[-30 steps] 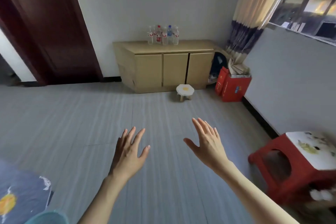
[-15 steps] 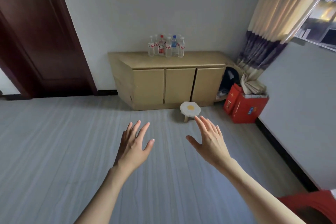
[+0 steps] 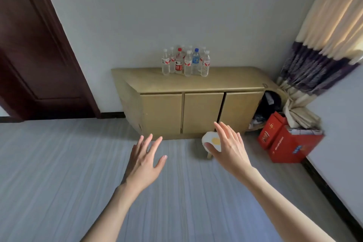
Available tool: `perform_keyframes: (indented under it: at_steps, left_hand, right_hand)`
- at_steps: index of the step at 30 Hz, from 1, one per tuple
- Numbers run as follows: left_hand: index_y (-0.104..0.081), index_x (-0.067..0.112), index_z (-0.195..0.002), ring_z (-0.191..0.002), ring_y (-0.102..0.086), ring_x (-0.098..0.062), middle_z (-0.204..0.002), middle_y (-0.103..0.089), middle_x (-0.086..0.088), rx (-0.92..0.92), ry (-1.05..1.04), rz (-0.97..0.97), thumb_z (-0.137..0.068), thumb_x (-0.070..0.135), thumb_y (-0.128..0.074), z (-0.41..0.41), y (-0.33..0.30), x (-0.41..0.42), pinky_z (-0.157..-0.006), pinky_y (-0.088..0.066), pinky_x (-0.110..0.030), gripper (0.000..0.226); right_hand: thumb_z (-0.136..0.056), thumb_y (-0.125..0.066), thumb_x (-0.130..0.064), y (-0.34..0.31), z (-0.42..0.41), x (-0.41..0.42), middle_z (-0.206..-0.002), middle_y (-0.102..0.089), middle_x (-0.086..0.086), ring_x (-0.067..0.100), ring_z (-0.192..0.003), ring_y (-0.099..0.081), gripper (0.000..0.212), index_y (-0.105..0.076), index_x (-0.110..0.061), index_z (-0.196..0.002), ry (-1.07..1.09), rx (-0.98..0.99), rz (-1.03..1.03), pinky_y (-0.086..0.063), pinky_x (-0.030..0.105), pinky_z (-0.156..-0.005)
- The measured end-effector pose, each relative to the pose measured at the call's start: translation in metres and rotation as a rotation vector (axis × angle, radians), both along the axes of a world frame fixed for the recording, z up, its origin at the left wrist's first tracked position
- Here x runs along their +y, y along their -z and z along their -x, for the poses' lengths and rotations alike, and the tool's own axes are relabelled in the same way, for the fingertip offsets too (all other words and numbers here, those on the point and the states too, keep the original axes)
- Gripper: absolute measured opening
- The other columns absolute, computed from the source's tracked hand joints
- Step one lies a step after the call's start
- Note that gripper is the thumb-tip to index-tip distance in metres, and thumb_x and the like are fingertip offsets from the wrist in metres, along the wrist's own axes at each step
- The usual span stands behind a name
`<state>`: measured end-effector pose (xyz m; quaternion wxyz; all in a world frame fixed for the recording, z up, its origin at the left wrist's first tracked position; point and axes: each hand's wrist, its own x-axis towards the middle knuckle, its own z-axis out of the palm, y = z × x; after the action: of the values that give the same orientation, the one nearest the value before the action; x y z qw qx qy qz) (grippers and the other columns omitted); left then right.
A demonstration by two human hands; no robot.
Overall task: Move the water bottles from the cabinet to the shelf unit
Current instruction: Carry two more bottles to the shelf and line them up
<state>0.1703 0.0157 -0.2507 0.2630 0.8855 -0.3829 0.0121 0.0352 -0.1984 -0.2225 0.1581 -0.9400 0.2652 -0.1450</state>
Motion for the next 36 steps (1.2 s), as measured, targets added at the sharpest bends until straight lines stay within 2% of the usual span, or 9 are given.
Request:
perform_keyframes:
  at_steps: [4,10,17,21,25,27,31,32,36]
  left_hand:
    - [-0.027,0.028,-0.14,-0.142,-0.007,-0.022,-0.152,-0.02,-0.002,-0.014,-0.016,-0.019,-0.076,0.062,-0.018,-0.066,-0.004,-0.051,-0.112,-0.01,-0.032,0.074]
    - [-0.025,0.029,-0.141,-0.142,-0.004,-0.02,-0.153,-0.017,0.0,0.088,-0.037,-0.019,-0.072,0.065,-0.017,-0.15,0.009,-0.117,-0.112,-0.008,-0.03,0.077]
    - [-0.025,0.029,-0.14,-0.142,-0.003,-0.023,-0.153,-0.018,-0.003,0.112,-0.019,-0.016,-0.072,0.066,-0.017,-0.282,0.025,-0.214,-0.114,-0.012,-0.037,0.078]
    - [-0.026,0.03,-0.14,-0.142,-0.003,-0.022,-0.153,-0.016,-0.002,0.139,-0.02,0.003,-0.07,0.067,-0.017,-0.367,0.019,-0.268,-0.114,-0.008,-0.037,0.08]
    - [-0.026,0.028,-0.14,-0.142,-0.006,-0.025,-0.153,-0.019,-0.004,0.091,-0.002,-0.005,-0.077,0.062,-0.026,-0.445,0.005,-0.322,-0.115,-0.007,-0.039,0.072]
    - [-0.024,0.028,-0.141,-0.142,-0.006,-0.024,-0.153,-0.017,-0.003,0.075,0.037,-0.027,-0.077,0.063,-0.022,-0.471,0.003,-0.349,-0.114,-0.006,-0.038,0.073]
    - [-0.028,0.026,-0.14,-0.141,-0.013,-0.028,-0.151,-0.023,-0.006,0.089,0.09,-0.05,-0.074,0.063,-0.019,-0.504,0.017,-0.397,-0.113,-0.012,-0.039,0.076]
    - [-0.029,0.026,-0.14,-0.14,-0.015,-0.028,-0.151,-0.024,-0.006,0.1,0.1,-0.061,-0.074,0.063,-0.019,-0.512,0.022,-0.409,-0.113,-0.013,-0.038,0.076]
    - [-0.029,0.023,-0.14,-0.14,-0.017,-0.029,-0.15,-0.025,-0.008,0.131,0.131,-0.099,-0.073,0.063,-0.017,-0.545,0.038,-0.458,-0.113,-0.013,-0.037,0.079]
  right_hand:
    - [-0.088,-0.049,-0.048,-0.006,-0.071,-0.055,-0.153,-0.023,0.003,0.021,-0.142,-0.016,0.07,-0.018,-0.021,-0.145,-0.027,-0.017,-0.002,-0.012,0.042,-0.115]
    - [-0.089,-0.046,-0.051,0.013,-0.161,-0.12,-0.154,-0.018,0.002,0.019,-0.143,-0.013,0.071,-0.014,-0.023,-0.146,-0.053,0.061,-0.046,-0.009,0.039,-0.116]
    - [-0.087,-0.044,-0.054,0.03,-0.284,-0.21,-0.153,-0.023,0.003,0.022,-0.142,-0.017,0.071,-0.018,-0.022,-0.145,-0.026,0.045,-0.047,-0.015,0.041,-0.116]
    - [-0.087,-0.048,-0.05,0.025,-0.364,-0.263,-0.152,-0.025,0.007,0.024,-0.141,-0.02,0.07,-0.02,-0.019,-0.144,-0.008,0.067,-0.041,-0.017,0.044,-0.115]
    - [-0.085,-0.047,-0.055,0.018,-0.42,-0.31,-0.149,-0.031,0.01,0.027,-0.139,-0.025,0.072,-0.025,-0.018,-0.143,0.028,0.045,-0.032,-0.022,0.047,-0.113]
    - [-0.085,-0.05,-0.053,0.021,-0.439,-0.332,-0.149,-0.032,0.01,0.028,-0.138,-0.027,0.071,-0.027,-0.018,-0.143,0.06,0.056,-0.031,-0.023,0.047,-0.113]
    - [-0.074,-0.024,-0.069,0.034,-0.475,-0.376,-0.147,-0.035,0.01,0.028,-0.136,-0.031,0.085,-0.028,-0.018,-0.142,0.11,0.093,-0.04,-0.027,0.048,-0.111]
    - [-0.074,-0.023,-0.069,0.037,-0.484,-0.388,-0.147,-0.035,0.01,0.028,-0.136,-0.031,0.086,-0.029,-0.017,-0.142,0.117,0.099,-0.046,-0.027,0.048,-0.11]
    - [-0.085,-0.045,-0.057,0.051,-0.52,-0.438,-0.149,-0.031,0.008,0.027,-0.137,-0.028,0.073,-0.024,-0.018,-0.143,0.123,0.149,-0.066,-0.024,0.045,-0.112]
